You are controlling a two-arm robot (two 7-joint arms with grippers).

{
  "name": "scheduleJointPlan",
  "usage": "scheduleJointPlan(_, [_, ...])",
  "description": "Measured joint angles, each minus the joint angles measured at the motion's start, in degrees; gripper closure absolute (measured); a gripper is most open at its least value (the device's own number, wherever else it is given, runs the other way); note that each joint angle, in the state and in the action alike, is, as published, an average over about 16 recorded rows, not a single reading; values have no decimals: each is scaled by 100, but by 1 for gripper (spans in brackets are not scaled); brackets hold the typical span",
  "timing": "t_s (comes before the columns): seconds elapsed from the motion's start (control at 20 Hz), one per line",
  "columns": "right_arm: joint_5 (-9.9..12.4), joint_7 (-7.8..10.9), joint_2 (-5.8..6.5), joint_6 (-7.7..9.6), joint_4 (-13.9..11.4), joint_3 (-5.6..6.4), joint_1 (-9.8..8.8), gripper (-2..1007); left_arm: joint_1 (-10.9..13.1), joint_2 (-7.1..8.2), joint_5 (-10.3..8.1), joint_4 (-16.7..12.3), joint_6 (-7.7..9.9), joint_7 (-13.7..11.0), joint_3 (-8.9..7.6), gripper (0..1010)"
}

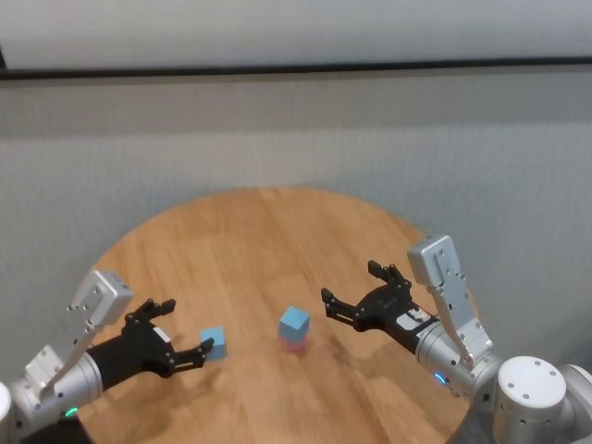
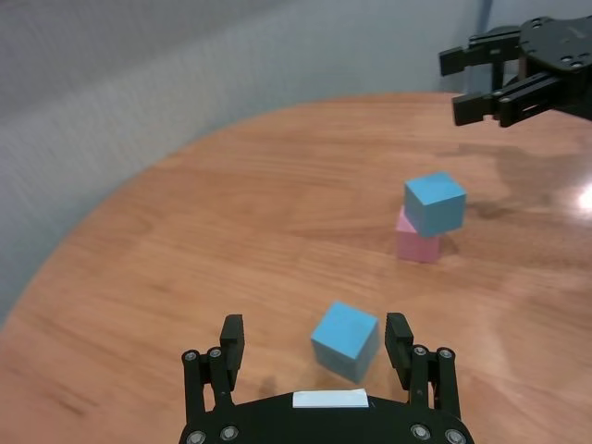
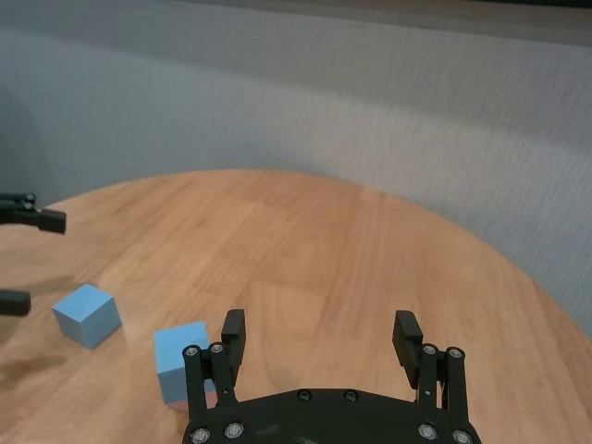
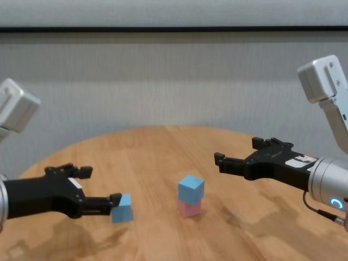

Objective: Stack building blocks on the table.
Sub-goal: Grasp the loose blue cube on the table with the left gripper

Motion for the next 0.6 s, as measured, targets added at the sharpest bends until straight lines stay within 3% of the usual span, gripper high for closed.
scheduleJointPlan(0.6, [9, 6, -4, -15, -2, 6, -5, 1, -143, -171, -129, 459, -99, -162, 90, 7])
